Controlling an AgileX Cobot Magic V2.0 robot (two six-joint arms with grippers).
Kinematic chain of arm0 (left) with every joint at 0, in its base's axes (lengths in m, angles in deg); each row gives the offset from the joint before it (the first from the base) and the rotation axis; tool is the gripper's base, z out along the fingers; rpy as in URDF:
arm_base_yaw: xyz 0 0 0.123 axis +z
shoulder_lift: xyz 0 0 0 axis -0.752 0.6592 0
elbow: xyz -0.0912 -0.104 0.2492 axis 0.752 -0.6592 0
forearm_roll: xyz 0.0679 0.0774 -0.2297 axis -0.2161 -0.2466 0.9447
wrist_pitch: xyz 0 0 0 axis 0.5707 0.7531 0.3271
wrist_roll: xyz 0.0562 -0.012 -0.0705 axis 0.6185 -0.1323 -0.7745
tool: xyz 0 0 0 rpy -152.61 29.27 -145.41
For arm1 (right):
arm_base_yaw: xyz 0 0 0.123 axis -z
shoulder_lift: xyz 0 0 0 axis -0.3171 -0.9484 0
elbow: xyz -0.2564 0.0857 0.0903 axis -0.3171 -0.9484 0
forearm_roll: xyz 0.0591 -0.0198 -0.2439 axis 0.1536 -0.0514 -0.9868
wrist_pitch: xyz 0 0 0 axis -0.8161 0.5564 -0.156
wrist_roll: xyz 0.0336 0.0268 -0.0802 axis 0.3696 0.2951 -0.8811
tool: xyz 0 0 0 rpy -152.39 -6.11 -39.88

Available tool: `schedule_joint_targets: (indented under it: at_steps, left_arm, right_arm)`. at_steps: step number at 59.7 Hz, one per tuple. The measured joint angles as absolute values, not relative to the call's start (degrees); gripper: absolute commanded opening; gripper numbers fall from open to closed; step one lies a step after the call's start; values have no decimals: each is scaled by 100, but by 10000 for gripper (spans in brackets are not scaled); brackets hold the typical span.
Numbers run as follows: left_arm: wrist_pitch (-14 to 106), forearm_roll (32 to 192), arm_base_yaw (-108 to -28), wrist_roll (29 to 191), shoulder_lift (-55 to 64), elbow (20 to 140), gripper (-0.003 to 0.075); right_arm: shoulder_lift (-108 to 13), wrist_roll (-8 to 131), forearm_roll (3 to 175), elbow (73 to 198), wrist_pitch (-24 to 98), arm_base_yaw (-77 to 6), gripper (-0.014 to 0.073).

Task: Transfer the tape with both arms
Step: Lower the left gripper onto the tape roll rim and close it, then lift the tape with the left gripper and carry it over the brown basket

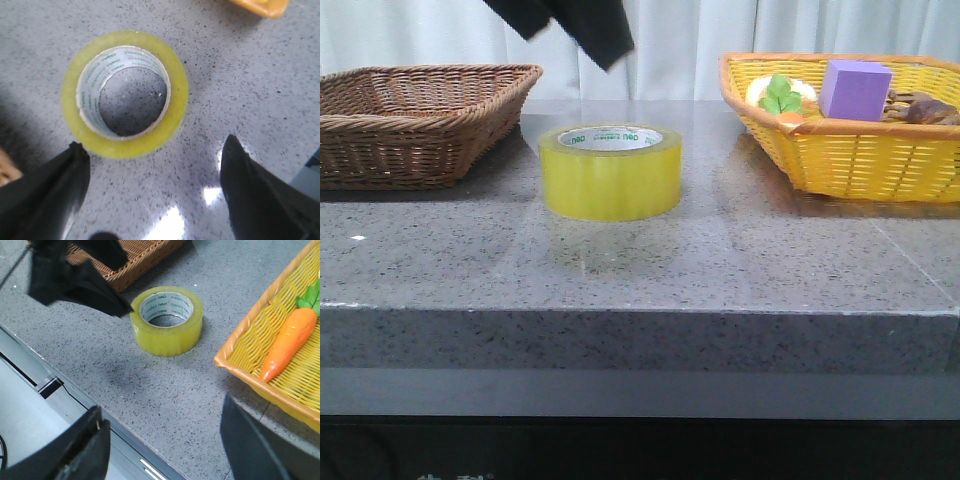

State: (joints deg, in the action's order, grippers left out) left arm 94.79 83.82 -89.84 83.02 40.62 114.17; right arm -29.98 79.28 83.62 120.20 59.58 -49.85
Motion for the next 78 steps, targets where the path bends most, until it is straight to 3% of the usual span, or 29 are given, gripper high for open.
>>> schedule_joint_targets:
  at_steps: [32, 38, 51, 55, 62, 78]
  left_arm:
    - [9772, 8429, -8984, 8341, 5914, 12576, 521]
    - [9772, 8451, -8984, 8344, 6086, 12574, 433]
    - [9783, 8500, -8995, 8354, 6158, 12574, 161]
    - [9773, 8514, -8999, 8365, 6158, 12577, 114]
    - [9796, 8553, -8999, 8350, 6158, 12587, 74]
    - [10161, 8504, -8999, 8343, 6196, 12987, 74]
  right_arm:
    - [-2998, 7928, 8362, 12020, 5958, -4985, 497]
    - [-2998, 7928, 8362, 12020, 5958, -4985, 497]
    - [-2998, 7928, 8362, 12020, 5958, -4985, 497]
    - [-2998, 7928, 8362, 12020, 5958, -4985, 497]
    - [-2998, 7928, 8362, 12020, 5958, -4985, 497]
    - [-2998, 7928, 8362, 12020, 5958, -4976, 497]
